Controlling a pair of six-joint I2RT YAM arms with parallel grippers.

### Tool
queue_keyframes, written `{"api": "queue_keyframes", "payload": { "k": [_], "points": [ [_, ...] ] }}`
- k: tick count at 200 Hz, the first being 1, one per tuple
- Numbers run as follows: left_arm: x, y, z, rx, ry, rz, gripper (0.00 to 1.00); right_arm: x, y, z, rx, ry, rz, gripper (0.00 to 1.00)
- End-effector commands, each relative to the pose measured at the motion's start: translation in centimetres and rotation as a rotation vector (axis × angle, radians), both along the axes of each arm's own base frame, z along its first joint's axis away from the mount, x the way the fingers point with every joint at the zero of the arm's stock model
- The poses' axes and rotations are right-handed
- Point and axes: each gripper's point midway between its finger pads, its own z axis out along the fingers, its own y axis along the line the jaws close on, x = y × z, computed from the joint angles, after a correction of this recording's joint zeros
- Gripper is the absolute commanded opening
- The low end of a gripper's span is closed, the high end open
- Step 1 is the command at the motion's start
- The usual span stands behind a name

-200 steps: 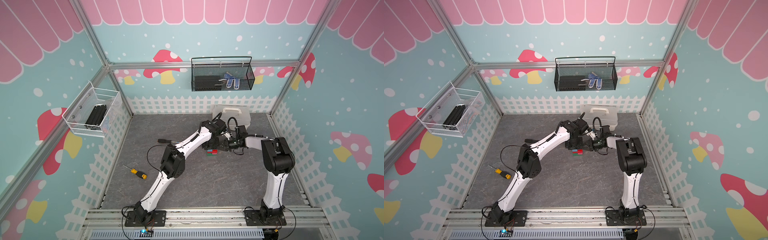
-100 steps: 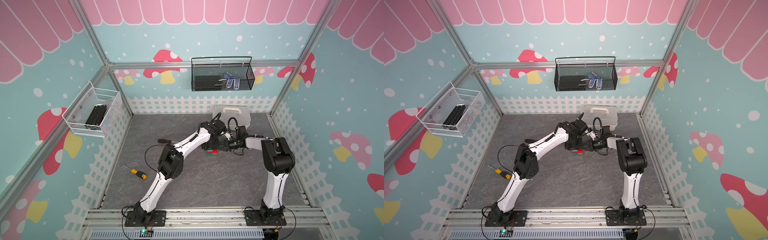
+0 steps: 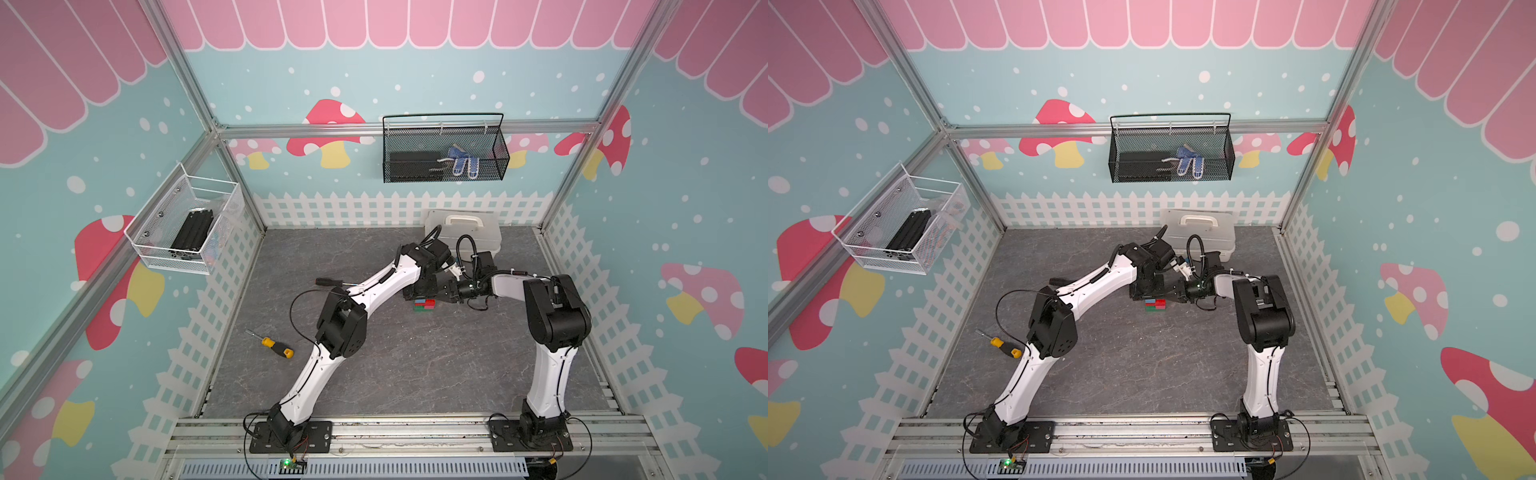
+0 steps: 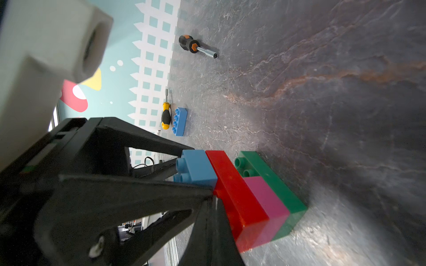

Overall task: Assemble the number 5 with lego
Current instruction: Assemble the lego brick with the lego brick.

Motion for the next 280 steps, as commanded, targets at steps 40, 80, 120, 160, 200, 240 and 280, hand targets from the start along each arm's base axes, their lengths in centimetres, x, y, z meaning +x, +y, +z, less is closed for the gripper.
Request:
{"api": "queue_keyframes", "payload": {
  "k": [40,80,120,160,200,240,280],
  "points": [
    [-0.4,-3.3,-2.5,-0.069,0.045,-0.047,0.62,-4.4,-2.0,-8.3,-0.269,0.26,-0.032,0.0],
    [0.3,-4.2,-0.6,-0.113,0.005,-0.063,0.69,-4.2,-2.0,-7.9,-0.266,0.256,-0.026,0.0],
    [1.0,-5.3,1.7,-0.165,-0.036,-0.093,0.72,-4.2,-1.9,-8.0,-0.267,0.254,-0.022,0.0],
    [1.3,-5.5,3.7,-0.205,-0.06,-0.116,0.73,-4.2,-1.8,-7.8,-0.259,0.251,-0.018,0.0],
    [1.4,-5.6,5.3,-0.237,-0.08,-0.123,0.73,-3.8,-1.7,-7.3,-0.251,0.237,-0.022,0.0],
    [1.8,-5.0,7.6,-0.253,-0.122,-0.114,0.73,-3.3,-1.2,-5.8,-0.206,0.222,-0.015,0.01],
    [2.0,-3.4,8.9,-0.244,-0.14,-0.092,0.73,-2.7,-1.0,-4.3,-0.188,0.199,-0.017,0.09]
  ]
}}
